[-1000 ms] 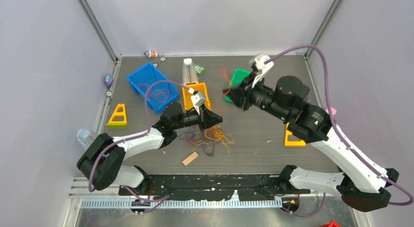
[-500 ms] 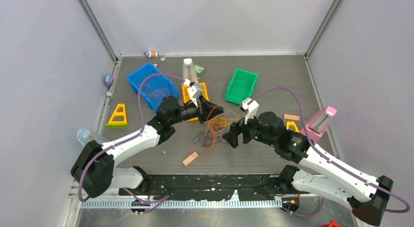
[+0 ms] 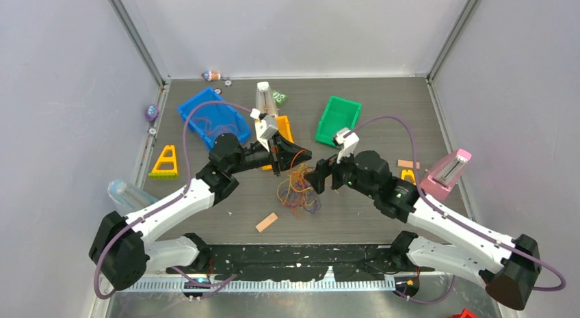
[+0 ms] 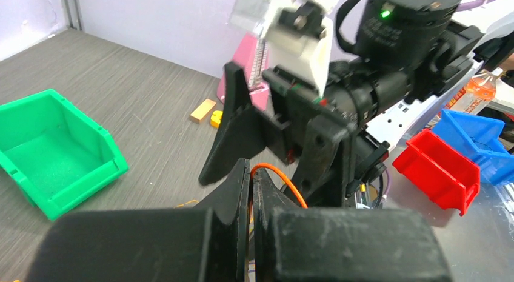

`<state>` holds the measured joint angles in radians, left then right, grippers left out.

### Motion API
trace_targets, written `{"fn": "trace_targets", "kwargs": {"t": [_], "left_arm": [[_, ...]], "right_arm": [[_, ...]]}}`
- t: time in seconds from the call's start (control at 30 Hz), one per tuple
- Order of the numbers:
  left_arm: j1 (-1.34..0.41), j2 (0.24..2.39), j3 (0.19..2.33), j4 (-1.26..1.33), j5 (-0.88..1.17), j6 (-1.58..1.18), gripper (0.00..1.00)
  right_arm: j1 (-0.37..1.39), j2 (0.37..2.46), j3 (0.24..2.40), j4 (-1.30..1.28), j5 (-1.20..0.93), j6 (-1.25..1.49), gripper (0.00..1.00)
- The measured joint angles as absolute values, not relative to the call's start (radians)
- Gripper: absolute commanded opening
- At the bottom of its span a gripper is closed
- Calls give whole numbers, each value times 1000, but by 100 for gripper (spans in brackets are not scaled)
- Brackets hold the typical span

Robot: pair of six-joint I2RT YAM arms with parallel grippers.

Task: Untangle the cables

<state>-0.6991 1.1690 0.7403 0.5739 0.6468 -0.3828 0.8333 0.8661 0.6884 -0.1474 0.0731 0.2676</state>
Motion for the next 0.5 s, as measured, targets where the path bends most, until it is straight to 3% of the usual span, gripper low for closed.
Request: {"fn": "trace_targets", "kwargs": {"t": [0.07, 0.27, 0.5], "left_arm": [[-699, 1162, 744, 570, 656, -384, 0], [-699, 1141, 756, 549, 657, -384, 0], [-681, 1062, 813, 396, 549, -330, 0]], "right_arm": [[833, 912, 685, -107, 14, 270, 87], [833, 1023, 643, 12, -111, 305, 38], [833, 964, 532, 54, -76, 354, 26]]}}
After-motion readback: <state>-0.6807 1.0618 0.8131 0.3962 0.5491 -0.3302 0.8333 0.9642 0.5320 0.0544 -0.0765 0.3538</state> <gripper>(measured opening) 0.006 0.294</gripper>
